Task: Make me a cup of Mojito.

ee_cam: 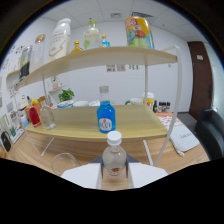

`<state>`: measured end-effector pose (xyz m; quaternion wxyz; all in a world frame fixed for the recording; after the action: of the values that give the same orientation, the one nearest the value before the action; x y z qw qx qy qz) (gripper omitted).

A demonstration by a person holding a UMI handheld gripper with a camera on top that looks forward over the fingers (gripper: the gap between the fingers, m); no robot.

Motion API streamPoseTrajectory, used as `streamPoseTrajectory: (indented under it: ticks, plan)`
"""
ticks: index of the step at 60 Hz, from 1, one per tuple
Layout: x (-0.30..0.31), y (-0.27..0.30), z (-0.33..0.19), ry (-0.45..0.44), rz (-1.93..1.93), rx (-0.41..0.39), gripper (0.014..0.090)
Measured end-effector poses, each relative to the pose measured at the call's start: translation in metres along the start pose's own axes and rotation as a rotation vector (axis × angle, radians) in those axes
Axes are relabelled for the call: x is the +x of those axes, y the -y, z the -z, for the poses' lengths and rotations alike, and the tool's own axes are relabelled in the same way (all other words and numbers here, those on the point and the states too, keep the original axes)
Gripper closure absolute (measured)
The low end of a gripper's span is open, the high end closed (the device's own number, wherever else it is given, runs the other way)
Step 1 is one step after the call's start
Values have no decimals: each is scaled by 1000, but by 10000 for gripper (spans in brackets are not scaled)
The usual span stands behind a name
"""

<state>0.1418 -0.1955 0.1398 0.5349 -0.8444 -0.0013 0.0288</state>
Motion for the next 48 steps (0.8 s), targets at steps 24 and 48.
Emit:
streamPoseTrajectory:
  ticks: [24, 48]
  plan:
    - [19, -99, -45, -16, -34, -168, 706]
    - [28, -113, -34, -57, 42, -194, 564]
